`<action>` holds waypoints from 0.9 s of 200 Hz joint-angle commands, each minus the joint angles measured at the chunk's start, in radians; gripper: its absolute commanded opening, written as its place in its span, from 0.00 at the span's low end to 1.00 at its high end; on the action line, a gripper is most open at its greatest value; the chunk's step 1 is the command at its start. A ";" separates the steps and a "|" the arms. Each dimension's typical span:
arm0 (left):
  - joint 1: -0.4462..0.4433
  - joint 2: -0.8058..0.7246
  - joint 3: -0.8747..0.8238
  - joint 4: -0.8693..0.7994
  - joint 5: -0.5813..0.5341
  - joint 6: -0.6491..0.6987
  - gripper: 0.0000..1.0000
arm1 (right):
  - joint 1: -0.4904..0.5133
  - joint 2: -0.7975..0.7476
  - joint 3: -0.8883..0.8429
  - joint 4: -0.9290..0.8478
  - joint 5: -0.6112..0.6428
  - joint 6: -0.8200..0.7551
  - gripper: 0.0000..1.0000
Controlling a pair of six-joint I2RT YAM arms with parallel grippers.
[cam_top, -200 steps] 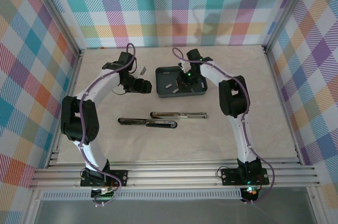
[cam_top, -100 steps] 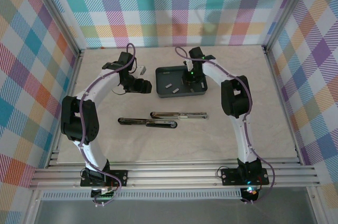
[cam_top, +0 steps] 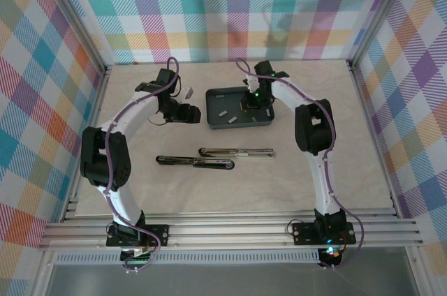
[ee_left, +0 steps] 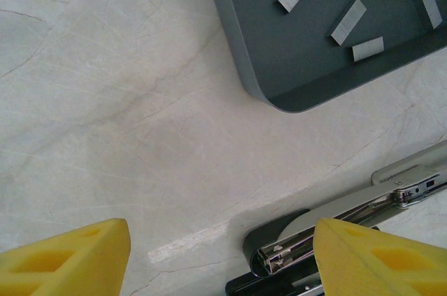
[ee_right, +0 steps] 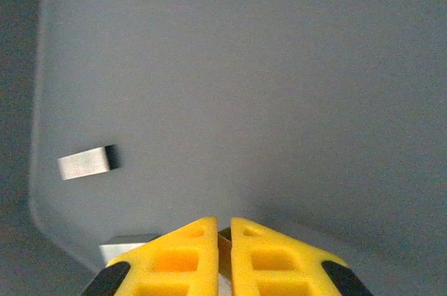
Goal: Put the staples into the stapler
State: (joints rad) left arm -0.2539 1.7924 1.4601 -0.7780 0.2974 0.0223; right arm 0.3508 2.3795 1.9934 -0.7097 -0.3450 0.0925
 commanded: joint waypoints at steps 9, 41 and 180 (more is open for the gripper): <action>-0.002 0.004 0.020 0.006 0.021 -0.008 0.70 | 0.005 -0.035 0.006 0.036 -0.217 0.000 0.13; -0.005 0.005 0.020 0.013 0.027 -0.011 0.70 | 0.003 0.042 0.082 -0.002 -0.328 0.025 0.13; -0.004 0.031 0.043 0.049 0.060 -0.061 0.70 | 0.039 -0.094 0.069 -0.031 -0.076 -0.176 0.36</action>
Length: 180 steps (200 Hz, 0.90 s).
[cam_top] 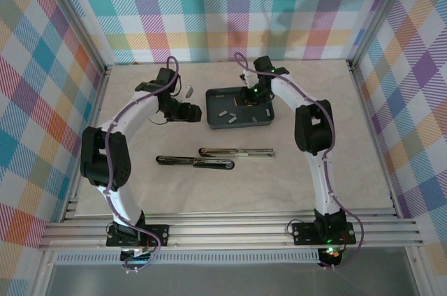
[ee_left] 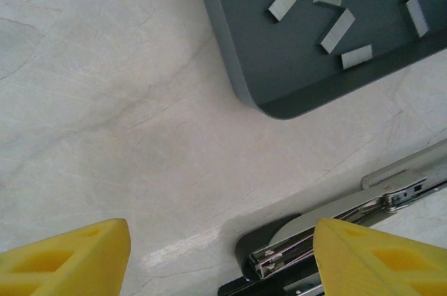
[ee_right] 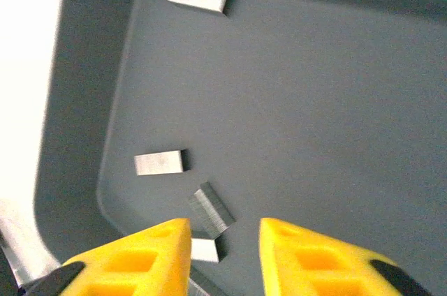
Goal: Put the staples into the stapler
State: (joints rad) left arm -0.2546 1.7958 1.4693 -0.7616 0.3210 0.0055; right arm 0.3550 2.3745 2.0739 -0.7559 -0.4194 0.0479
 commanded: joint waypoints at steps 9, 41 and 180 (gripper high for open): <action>0.004 0.035 0.036 0.039 0.042 -0.055 0.70 | 0.050 -0.095 -0.014 0.018 0.007 -0.218 0.37; 0.015 0.083 0.064 0.066 0.086 -0.101 0.70 | 0.059 -0.090 0.005 0.036 0.002 -0.340 0.38; -0.064 0.539 0.513 0.128 0.116 -0.252 0.70 | -0.041 -0.254 -0.218 0.170 -0.010 -0.372 0.44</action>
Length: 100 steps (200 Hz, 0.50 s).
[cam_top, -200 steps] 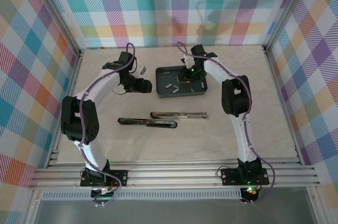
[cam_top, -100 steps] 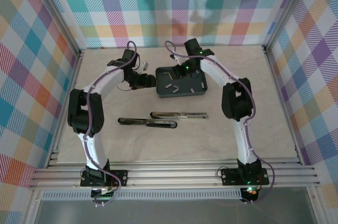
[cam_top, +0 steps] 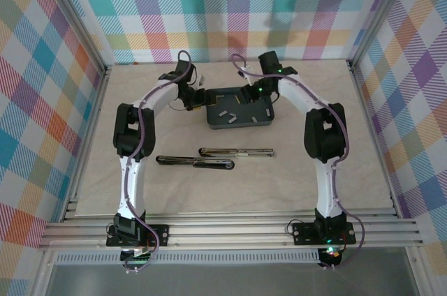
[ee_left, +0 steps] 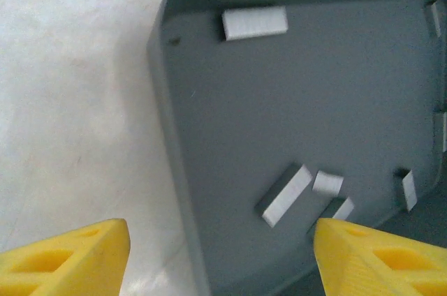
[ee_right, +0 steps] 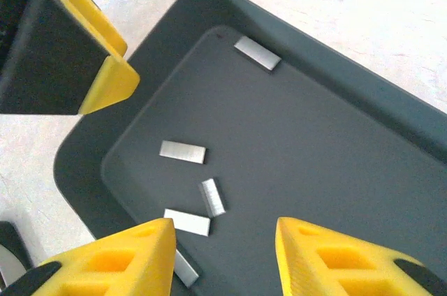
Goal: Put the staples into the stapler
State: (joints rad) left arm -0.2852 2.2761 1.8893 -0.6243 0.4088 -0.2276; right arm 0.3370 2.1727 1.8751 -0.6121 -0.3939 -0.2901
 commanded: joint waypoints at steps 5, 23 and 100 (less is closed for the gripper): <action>-0.040 0.071 0.111 -0.013 0.035 -0.019 0.70 | -0.028 -0.056 -0.024 0.024 -0.035 -0.040 0.44; -0.060 0.107 0.167 -0.024 0.052 -0.017 0.70 | -0.040 -0.080 -0.049 0.026 -0.033 -0.084 0.45; -0.123 0.127 0.265 -0.027 0.099 -0.023 0.69 | -0.049 -0.105 -0.089 -0.039 -0.069 -0.419 0.46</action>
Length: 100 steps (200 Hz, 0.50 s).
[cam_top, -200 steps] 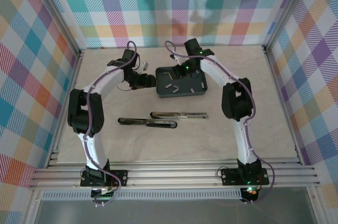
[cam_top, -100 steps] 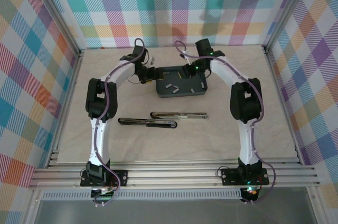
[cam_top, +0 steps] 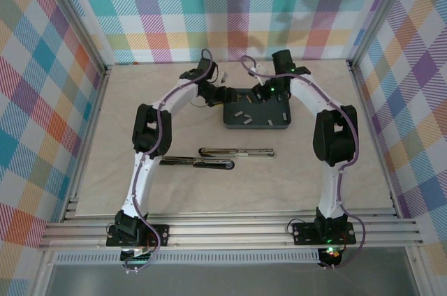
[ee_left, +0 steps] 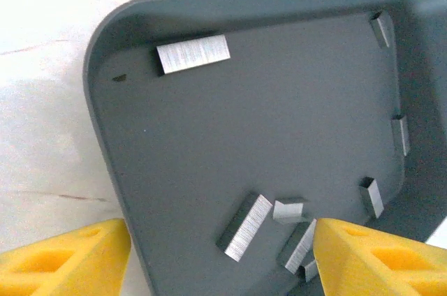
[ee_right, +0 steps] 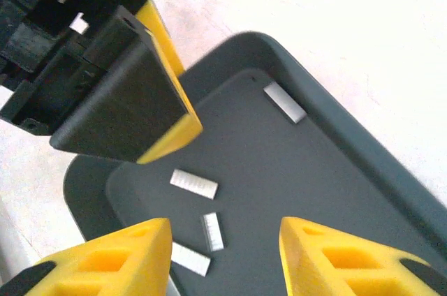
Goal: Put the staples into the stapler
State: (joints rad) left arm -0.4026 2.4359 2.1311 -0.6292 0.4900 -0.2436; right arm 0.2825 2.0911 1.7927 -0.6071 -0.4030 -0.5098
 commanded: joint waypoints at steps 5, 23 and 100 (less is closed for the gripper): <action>-0.004 -0.045 0.017 -0.022 0.004 -0.004 0.69 | 0.007 -0.019 -0.007 -0.046 -0.064 -0.235 0.45; 0.012 -0.095 -0.017 -0.030 -0.033 0.001 0.69 | 0.019 0.003 0.007 -0.060 -0.065 -0.369 0.45; 0.122 -0.307 -0.245 -0.042 -0.096 0.003 0.70 | 0.056 0.201 0.214 -0.247 -0.019 -0.880 0.45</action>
State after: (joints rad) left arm -0.3065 2.2086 1.9312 -0.6365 0.4175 -0.2436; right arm 0.3237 2.2398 1.9564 -0.7479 -0.4019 -1.1538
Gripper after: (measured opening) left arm 0.697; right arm 0.449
